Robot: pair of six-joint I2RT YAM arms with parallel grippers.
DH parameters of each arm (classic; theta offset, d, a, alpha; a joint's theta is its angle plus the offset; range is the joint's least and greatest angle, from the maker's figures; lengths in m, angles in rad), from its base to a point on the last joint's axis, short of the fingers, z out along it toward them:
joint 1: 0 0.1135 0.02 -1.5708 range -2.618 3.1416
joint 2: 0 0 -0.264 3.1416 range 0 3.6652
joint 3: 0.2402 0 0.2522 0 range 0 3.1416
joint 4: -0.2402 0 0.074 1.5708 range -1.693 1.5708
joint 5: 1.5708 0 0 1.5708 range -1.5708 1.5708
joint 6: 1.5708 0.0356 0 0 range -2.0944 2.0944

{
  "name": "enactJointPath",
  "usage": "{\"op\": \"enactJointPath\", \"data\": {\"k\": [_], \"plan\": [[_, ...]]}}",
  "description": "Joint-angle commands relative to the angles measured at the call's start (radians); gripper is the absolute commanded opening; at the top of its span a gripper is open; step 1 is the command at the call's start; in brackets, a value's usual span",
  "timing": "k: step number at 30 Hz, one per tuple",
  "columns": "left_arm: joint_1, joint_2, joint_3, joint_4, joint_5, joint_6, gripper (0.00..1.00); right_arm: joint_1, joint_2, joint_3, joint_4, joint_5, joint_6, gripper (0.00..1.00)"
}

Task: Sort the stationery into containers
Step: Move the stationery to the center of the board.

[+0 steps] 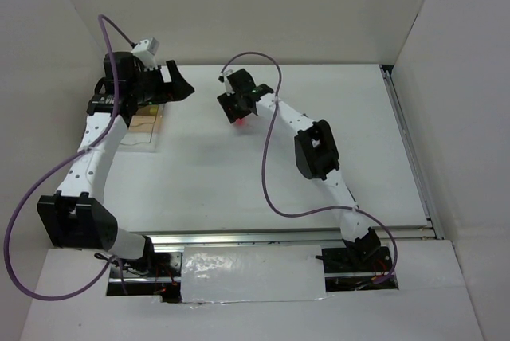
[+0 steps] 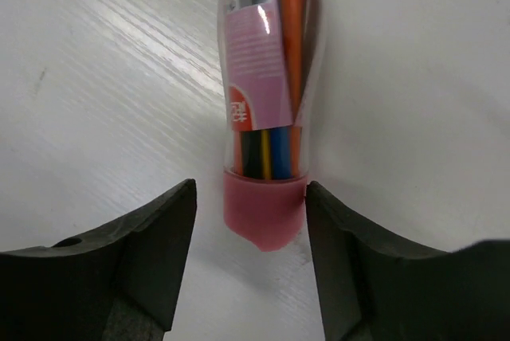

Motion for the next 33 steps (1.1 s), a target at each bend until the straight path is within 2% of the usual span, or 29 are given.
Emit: {"op": "enactJointPath", "data": {"k": [1,2,6,7,9,11,18,25,28,32,33], "plan": [[0.014,-0.018,0.009,-0.005,0.025,0.014,0.99,0.037,0.016,0.060,0.046,0.087,-0.048,0.62],[0.017,-0.017,0.010,-0.010,0.028,0.016,0.99,0.038,0.016,0.060,0.049,0.090,-0.047,0.54],[0.015,-0.020,0.016,-0.016,0.026,0.028,0.99,0.034,0.014,0.049,0.060,0.125,-0.051,0.43],[0.043,-0.023,0.019,-0.016,0.031,0.034,0.99,0.033,0.016,0.045,0.063,0.145,-0.062,0.43],[0.048,-0.018,0.027,-0.023,0.026,0.037,0.99,0.030,0.014,0.042,0.063,0.142,-0.068,0.51],[0.052,-0.017,0.030,-0.026,0.033,0.038,0.99,0.031,0.016,0.043,0.061,0.139,-0.076,0.63],[0.058,-0.015,0.041,-0.051,0.043,0.057,0.99,0.086,0.053,0.077,-0.003,0.116,-0.194,0.62],[0.089,-0.009,0.061,-0.079,0.080,0.053,0.99,0.087,0.062,0.089,-0.060,0.049,-0.234,0.50],[0.101,-0.004,0.073,-0.097,0.095,0.054,0.99,0.081,0.056,0.080,-0.072,0.032,-0.228,0.48],[0.114,-0.012,0.070,-0.111,0.108,0.062,0.99,0.068,0.042,0.060,-0.130,0.007,-0.220,0.30],[0.117,-0.014,0.064,-0.111,0.117,0.065,0.99,0.064,0.039,0.052,-0.143,-0.032,-0.223,0.20]]}}
